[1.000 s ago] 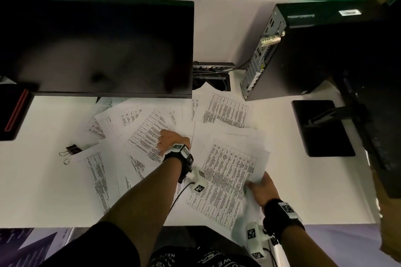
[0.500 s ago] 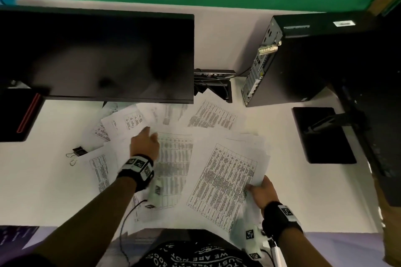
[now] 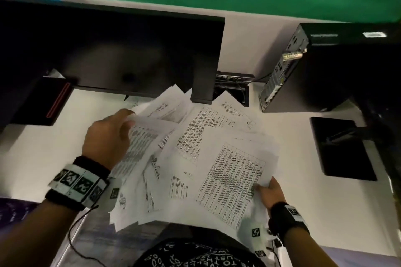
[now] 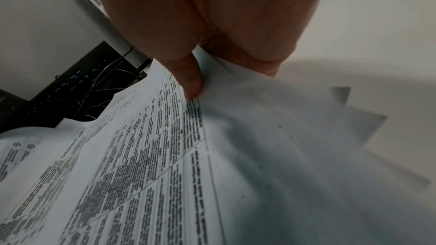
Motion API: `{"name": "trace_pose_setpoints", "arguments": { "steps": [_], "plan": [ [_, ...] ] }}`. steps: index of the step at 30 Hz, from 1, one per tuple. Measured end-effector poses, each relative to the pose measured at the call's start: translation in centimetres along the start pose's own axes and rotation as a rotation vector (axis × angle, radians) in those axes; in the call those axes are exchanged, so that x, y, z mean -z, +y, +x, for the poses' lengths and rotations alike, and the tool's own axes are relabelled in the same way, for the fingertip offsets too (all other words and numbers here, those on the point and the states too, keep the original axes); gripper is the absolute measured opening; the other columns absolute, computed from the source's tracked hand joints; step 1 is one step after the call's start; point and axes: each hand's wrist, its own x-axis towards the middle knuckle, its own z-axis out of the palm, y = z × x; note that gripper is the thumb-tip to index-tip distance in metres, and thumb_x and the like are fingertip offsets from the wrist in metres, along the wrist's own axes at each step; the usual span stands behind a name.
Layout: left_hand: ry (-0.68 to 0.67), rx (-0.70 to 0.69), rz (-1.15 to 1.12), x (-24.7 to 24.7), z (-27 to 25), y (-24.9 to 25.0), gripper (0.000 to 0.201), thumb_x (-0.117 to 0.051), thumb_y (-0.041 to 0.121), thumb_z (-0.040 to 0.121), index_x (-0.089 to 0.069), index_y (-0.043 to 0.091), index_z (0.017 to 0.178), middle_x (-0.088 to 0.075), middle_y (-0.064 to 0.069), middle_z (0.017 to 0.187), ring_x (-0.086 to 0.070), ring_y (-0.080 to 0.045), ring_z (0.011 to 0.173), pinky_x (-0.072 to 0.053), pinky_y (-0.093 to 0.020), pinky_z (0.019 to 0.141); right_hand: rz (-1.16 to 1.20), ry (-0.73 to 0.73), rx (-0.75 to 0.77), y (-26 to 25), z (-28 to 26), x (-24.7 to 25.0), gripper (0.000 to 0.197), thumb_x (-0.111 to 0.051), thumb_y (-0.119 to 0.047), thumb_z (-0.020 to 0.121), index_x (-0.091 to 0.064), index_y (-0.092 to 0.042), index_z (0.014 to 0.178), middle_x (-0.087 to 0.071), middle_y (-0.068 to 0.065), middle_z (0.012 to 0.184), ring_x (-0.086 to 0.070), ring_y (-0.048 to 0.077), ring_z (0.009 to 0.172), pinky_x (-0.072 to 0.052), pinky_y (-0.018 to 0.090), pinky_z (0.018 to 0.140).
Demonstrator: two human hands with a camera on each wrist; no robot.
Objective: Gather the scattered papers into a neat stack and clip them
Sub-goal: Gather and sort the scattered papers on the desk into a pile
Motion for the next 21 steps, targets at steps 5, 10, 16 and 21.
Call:
{"name": "trace_pose_setpoints", "arguments": {
  "steps": [5, 10, 16, 21],
  "plan": [
    [0.258, 0.098, -0.251, 5.1, 2.6, -0.3, 0.011, -0.061, 0.024, 0.092, -0.066, 0.015, 0.096, -0.069, -0.014, 0.083, -0.063, -0.027, 0.069, -0.048, -0.032, 0.066, -0.013, 0.003, -0.005, 0.1, 0.0, -0.1, 0.030, -0.061, 0.000, 0.092, -0.056, -0.012, 0.119, -0.062, 0.006, 0.107, -0.057, 0.026, 0.098, -0.042, 0.034, 0.092],
    [0.215, 0.289, -0.650, 4.8, 5.0, 0.4, 0.012, -0.063, 0.017, 0.092, -0.066, 0.016, 0.104, -0.067, 0.003, 0.086, -0.060, 0.008, 0.071, -0.052, -0.016, 0.072, -0.012, -0.006, -0.007, 0.2, 0.1, 0.1, 0.027, -0.062, 0.000, 0.091, -0.057, -0.011, 0.116, -0.064, 0.010, 0.105, -0.058, 0.028, 0.096, -0.045, 0.037, 0.093],
    [-0.262, 0.576, -0.819, -8.5, 0.1, 0.9, 0.021, -0.067, 0.023, 0.088, -0.068, 0.013, 0.106, -0.072, -0.005, 0.103, -0.068, -0.025, 0.094, -0.055, -0.037, 0.084, 0.137, -0.034, -0.089, 0.3, -0.1, 0.1, 0.024, -0.060, 0.000, 0.091, -0.065, -0.020, 0.104, -0.072, 0.004, 0.100, -0.065, 0.033, 0.102, -0.048, 0.048, 0.101],
    [-0.661, 0.587, -0.646, -17.0, -4.4, 3.2, 0.042, -0.061, 0.041, 0.087, -0.062, 0.011, 0.117, -0.068, -0.008, 0.114, -0.062, -0.029, 0.104, -0.049, -0.038, 0.090, 0.176, -0.027, -0.066, 1.0, 0.6, -0.2, 0.049, -0.070, -0.051, 0.084, -0.063, -0.022, 0.122, -0.069, -0.002, 0.118, -0.064, 0.025, 0.110, -0.046, 0.043, 0.105]
  ]
}}
